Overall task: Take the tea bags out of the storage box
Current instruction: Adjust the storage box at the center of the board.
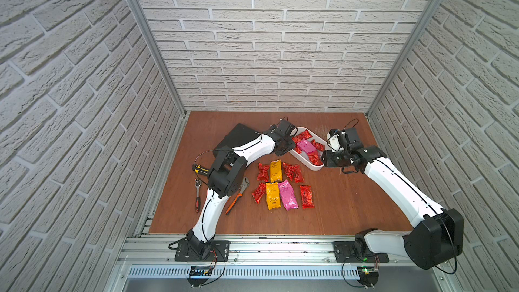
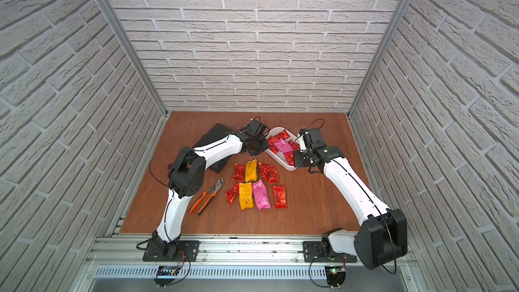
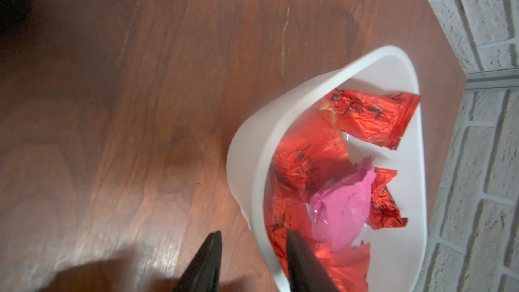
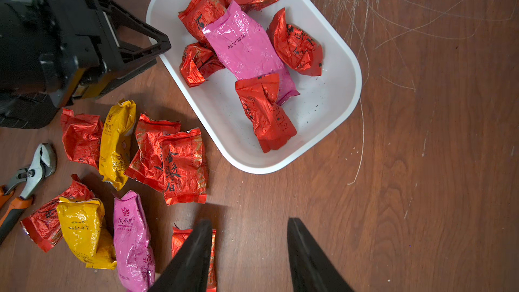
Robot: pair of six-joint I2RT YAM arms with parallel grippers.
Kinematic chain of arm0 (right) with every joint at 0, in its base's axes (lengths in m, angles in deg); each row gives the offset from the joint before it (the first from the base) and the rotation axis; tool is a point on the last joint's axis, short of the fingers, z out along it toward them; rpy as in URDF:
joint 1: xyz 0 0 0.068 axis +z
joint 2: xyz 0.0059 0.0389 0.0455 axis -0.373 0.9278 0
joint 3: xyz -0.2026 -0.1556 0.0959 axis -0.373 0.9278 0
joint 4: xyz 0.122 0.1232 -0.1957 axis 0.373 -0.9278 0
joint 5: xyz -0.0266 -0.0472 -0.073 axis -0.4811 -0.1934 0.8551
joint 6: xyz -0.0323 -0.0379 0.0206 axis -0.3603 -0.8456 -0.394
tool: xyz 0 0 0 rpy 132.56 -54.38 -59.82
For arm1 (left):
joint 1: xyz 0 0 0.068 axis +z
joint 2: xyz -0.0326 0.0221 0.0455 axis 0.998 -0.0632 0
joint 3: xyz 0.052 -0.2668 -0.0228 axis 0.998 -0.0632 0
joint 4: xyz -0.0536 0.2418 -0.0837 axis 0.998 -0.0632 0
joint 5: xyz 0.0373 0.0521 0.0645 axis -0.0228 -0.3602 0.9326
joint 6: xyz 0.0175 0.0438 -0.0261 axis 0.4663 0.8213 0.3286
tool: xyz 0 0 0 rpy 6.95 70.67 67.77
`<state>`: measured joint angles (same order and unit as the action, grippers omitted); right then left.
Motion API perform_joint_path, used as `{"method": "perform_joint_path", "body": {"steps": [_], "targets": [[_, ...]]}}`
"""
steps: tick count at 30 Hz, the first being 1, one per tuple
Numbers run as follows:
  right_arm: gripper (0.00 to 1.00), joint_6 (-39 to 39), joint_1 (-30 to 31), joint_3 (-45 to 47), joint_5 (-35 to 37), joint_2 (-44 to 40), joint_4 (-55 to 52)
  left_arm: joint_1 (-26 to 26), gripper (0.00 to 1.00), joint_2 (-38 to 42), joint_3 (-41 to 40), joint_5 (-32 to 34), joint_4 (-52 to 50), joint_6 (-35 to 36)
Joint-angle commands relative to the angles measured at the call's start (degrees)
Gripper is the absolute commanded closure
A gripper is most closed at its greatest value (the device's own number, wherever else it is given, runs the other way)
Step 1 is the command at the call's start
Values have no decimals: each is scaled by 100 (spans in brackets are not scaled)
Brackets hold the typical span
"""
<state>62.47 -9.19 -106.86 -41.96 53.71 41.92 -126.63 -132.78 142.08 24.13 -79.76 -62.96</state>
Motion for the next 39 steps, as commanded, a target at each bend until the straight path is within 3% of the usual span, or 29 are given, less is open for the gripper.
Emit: {"method": "perform_joint_path", "body": {"steps": [1,8,19,29,36,39], "targets": [[51,-29,-56,-92,-92,-4,-30,4,63,-84,211,50,-122,41],[51,22,-142,-102,-298,-99,-110,-78,74,-216,529,124,-318,327],[51,111,-234,66,-290,-371,-206,-238,78,-697,1221,-204,-569,491],[51,161,-251,61,-239,-482,-344,-343,86,-787,1359,-337,-551,698],[50,277,-269,150,-111,-258,-291,-404,85,-878,1534,-543,-461,931],[49,286,-293,127,-113,67,-245,-418,79,-929,1642,-662,-404,981]]}}
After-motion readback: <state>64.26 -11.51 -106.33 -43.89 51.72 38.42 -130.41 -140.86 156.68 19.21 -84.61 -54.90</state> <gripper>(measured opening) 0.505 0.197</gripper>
